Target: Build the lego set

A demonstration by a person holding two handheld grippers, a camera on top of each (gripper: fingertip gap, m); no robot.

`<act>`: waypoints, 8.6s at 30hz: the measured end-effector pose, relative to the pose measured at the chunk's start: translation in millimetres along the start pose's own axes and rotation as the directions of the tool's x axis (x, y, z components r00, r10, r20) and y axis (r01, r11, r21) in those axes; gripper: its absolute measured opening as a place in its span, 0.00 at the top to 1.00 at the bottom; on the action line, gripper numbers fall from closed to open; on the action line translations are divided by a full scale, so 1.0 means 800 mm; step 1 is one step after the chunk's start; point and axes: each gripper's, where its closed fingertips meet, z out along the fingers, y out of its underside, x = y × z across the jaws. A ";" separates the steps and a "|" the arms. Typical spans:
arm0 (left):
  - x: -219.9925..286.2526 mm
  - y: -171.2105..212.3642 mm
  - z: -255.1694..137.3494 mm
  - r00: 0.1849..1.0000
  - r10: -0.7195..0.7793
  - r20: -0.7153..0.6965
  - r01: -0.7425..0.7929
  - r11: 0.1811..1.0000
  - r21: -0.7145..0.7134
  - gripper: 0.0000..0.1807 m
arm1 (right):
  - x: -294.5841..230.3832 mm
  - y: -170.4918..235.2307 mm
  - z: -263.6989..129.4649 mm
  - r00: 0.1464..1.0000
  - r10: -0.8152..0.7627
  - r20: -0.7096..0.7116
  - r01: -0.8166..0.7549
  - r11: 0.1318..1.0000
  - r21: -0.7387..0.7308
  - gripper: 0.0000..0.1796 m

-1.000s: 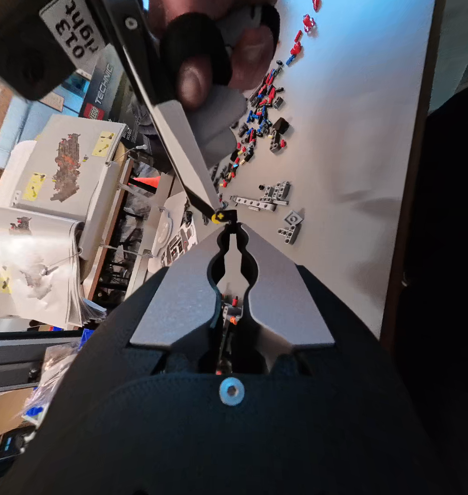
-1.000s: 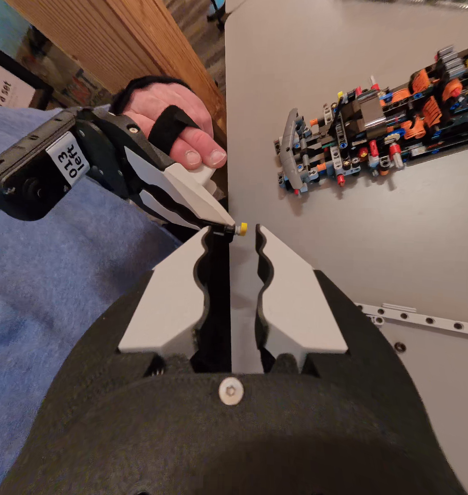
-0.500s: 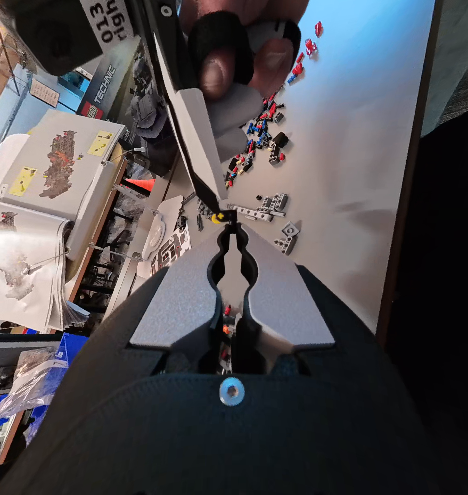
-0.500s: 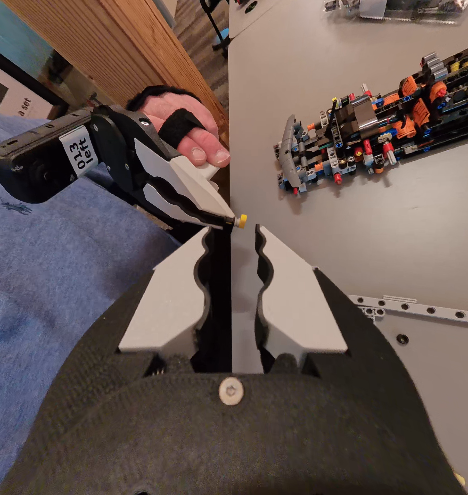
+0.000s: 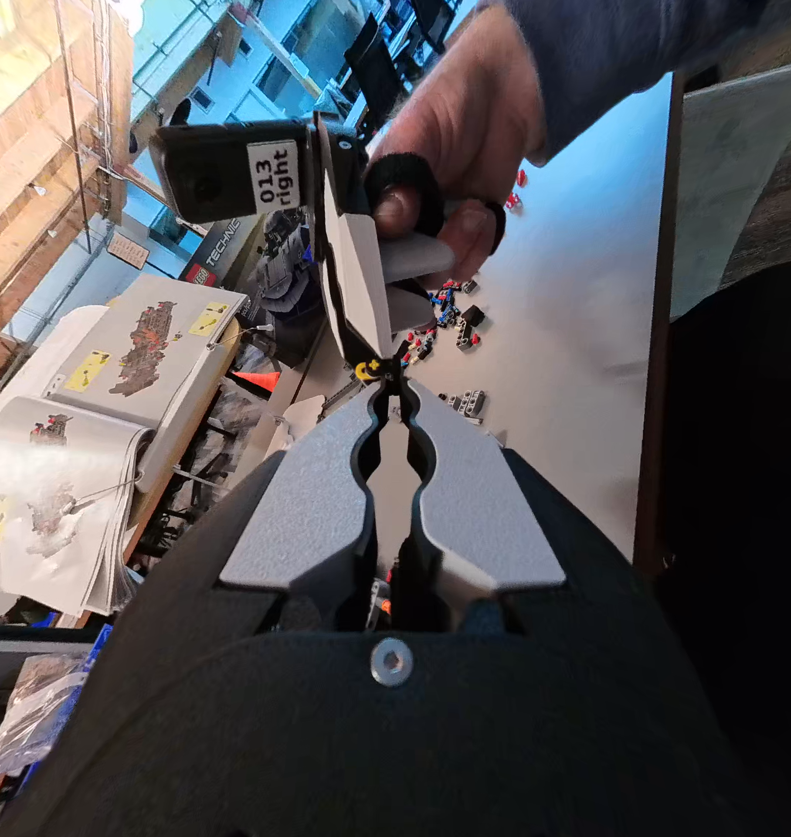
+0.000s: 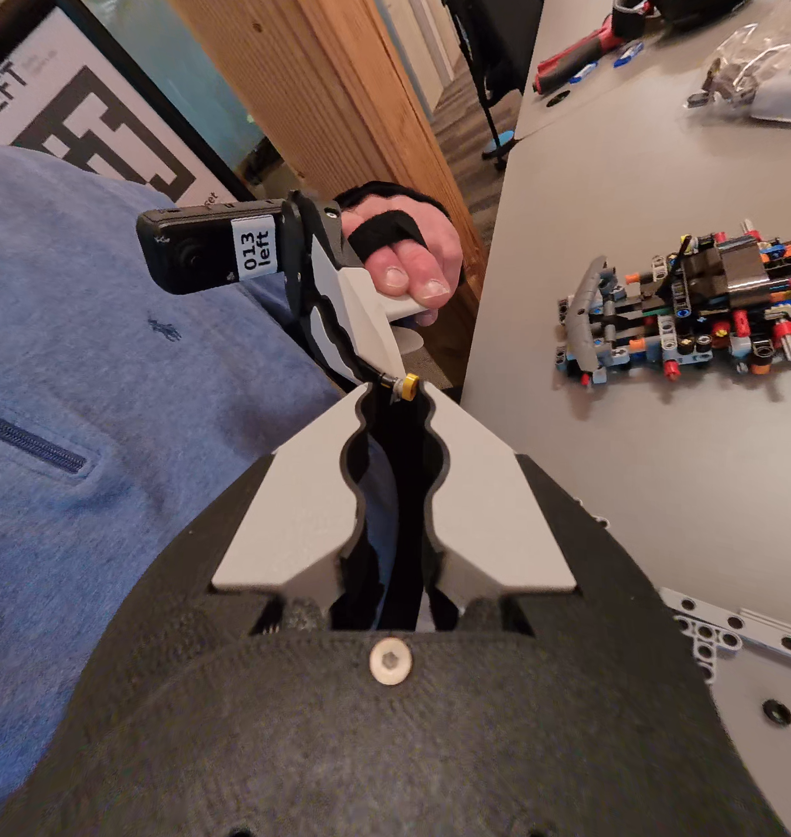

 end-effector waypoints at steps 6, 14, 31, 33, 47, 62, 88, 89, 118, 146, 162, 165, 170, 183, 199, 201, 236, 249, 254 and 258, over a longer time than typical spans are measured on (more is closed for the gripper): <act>0.002 0.006 0.003 1.000 -0.011 -0.004 0.011 1.000 -0.026 0.98 | 0.005 0.003 0.001 0.999 -0.010 -0.044 0.011 1.000 0.006 0.93; 0.004 0.010 0.006 1.000 -0.023 -0.004 0.023 0.999 -0.049 0.99 | 0.009 0.006 0.001 0.994 -0.036 -0.102 0.033 0.999 -0.029 0.93; 0.008 0.017 0.010 0.998 -0.053 -0.019 0.051 0.996 -0.073 0.98 | 0.016 0.011 0.001 0.989 -0.049 -0.138 0.046 0.999 -0.026 0.93; 0.009 0.018 0.011 0.998 -0.057 -0.023 0.056 0.996 -0.075 0.98 | 0.017 0.011 0.001 0.989 -0.050 -0.142 0.047 0.999 -0.027 0.92; 0.012 0.018 0.013 0.998 -0.062 -0.030 0.060 0.995 -0.078 0.98 | 0.018 0.009 0.007 0.988 -0.049 -0.146 0.047 0.999 -0.017 0.85; -0.008 0.015 0.010 0.946 -0.320 -0.052 0.320 0.947 -0.008 0.99 | 0.025 0.001 -0.004 0.984 -0.053 -0.172 0.058 0.998 0.023 0.84; -0.014 -0.013 -0.005 0.832 -0.499 -0.242 0.543 0.823 0.167 0.98 | -0.008 -0.016 0.003 0.997 -0.080 -0.022 0.082 0.989 0.125 0.91; -0.015 -0.014 -0.005 0.820 -0.514 -0.253 0.561 0.810 0.170 0.98 | -0.008 -0.017 0.003 0.996 -0.089 -0.029 0.092 0.988 0.127 0.91; -0.018 -0.014 -0.003 0.624 -0.664 -0.412 0.766 0.624 0.155 0.98 | 0.000 -0.018 0.001 0.981 -0.154 -0.117 0.167 0.980 0.109 0.90; -0.008 -0.017 0.003 0.965 -0.163 -0.203 0.187 0.977 0.103 0.98 | -0.017 -0.016 -0.008 0.996 -0.066 0.058 0.055 0.983 0.176 0.94; -0.022 -0.014 0.009 0.902 -0.372 -0.220 0.402 0.908 0.115 0.95 | -0.006 -0.028 -0.015 0.964 -0.222 -0.149 0.248 0.950 0.191 0.94; -0.023 -0.014 0.010 0.876 -0.419 -0.240 0.456 0.881 0.124 0.95 | -0.004 -0.027 -0.014 0.920 -0.312 -0.237 0.350 0.926 0.138 0.94; -0.022 -0.017 0.011 0.829 -0.479 -0.290 0.527 0.842 0.114 0.93 | -0.004 -0.025 -0.016 0.849 -0.419 -0.322 0.458 0.887 0.052 0.94; -0.025 0.002 0.024 0.704 -0.641 -0.305 0.677 0.736 0.016 0.92 | 0.024 -0.020 -0.021 0.738 -0.473 -0.481 0.501 0.862 -0.079 0.98; -0.037 0.018 0.031 0.500 -0.766 -0.404 0.819 0.570 -0.069 0.92 | 0.025 -0.012 -0.029 0.255 -0.858 -0.445 0.678 0.487 -0.551 0.98; -0.031 0.017 0.032 0.494 -0.754 -0.433 0.806 0.583 -0.096 0.92 | 0.024 -0.011 -0.028 0.168 -0.905 -0.392 0.677 0.394 -0.621 0.98; -0.023 0.003 0.033 0.243 -0.762 -0.600 0.882 0.431 -0.190 0.97 | 0.032 0.009 -0.015 -0.069 -0.990 -0.125 0.570 0.064 -0.819 0.98; -0.012 0.008 0.040 0.280 -0.763 -0.583 0.851 0.478 -0.218 0.99 | 0.038 0.019 -0.015 -0.085 -0.995 -0.061 0.539 0.006 -0.842 0.98; -0.014 0.010 0.042 0.315 -0.758 -0.570 0.841 0.501 -0.202 0.99 | 0.040 0.018 -0.017 -0.081 -0.994 -0.074 0.538 0.019 -0.842 0.98; -0.017 0.011 0.045 0.335 -0.762 -0.555 0.841 0.507 -0.189 0.99 | 0.042 0.016 -0.020 -0.079 -0.993 -0.084 0.541 0.028 -0.841 0.98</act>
